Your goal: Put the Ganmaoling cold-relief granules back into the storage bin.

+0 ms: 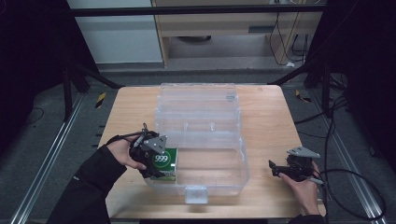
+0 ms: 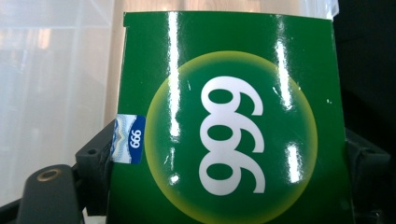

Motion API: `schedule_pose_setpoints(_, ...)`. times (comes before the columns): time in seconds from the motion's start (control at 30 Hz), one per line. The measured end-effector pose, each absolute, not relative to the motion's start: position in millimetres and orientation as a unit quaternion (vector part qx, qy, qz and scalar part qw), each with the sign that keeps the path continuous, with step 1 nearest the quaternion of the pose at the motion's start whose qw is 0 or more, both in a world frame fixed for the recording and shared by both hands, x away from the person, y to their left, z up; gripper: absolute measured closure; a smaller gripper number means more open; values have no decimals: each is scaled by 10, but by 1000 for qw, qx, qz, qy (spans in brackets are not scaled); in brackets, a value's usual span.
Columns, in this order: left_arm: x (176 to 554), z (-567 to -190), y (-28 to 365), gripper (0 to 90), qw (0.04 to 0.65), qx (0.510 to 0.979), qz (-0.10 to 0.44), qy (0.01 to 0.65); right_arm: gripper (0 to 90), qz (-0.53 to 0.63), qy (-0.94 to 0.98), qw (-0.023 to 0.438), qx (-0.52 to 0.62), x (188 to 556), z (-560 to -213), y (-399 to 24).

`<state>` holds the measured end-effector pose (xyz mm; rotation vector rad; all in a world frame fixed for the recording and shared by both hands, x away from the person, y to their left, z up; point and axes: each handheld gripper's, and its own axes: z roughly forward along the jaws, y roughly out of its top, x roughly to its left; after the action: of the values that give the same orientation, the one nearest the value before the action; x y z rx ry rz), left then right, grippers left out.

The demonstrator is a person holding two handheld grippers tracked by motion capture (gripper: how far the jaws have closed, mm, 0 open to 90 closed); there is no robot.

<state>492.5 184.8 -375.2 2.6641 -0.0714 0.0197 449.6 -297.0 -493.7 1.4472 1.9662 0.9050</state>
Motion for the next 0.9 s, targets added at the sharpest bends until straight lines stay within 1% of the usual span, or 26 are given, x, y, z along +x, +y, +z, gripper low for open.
schedule_pose_setpoints(0.43, 4915, -3892, 1855, 141, 232, 972, 2, -21, 31, 333, 730, 265, 534, 4498, -4941, -2965)
schedule_pose_setpoints(0.5, 4908, -3914, 1854, 139, 234, 972, 3, -17, 31, 334, 730, 265, 534, 4498, -4940, -2966)
schedule_pose_setpoints(0.57, 4877, -3936, 1858, 137, 232, 973, -3, 4, 30, 334, 730, 265, 534, 4497, -4940, -2965)
schedule_pose_setpoints(0.6, 4906, -3939, 1849, 136, 230, 973, 2, -16, 30, 334, 730, 265, 534, 4498, -4940, -2966)
schedule_pose_setpoints(0.63, 4890, -3952, 1852, 131, 230, 973, 0, -6, 29, 334, 730, 265, 534, 4498, -4940, -2965)
schedule_pose_setpoints(0.67, 4908, -3958, 1847, 131, 228, 973, 4, -19, 29, 334, 730, 265, 534, 4498, -4940, -2965)
schedule_pose_setpoints(0.8, 4904, -3962, 1853, 109, 231, 973, 7, -17, 29, 334, 731, 265, 534, 4498, -4939, -2965)
schedule_pose_setpoints(0.9, 4907, -3893, 1879, 106, 247, 969, 11, -12, 29, 334, 731, 265, 533, 4499, -4939, -2963)
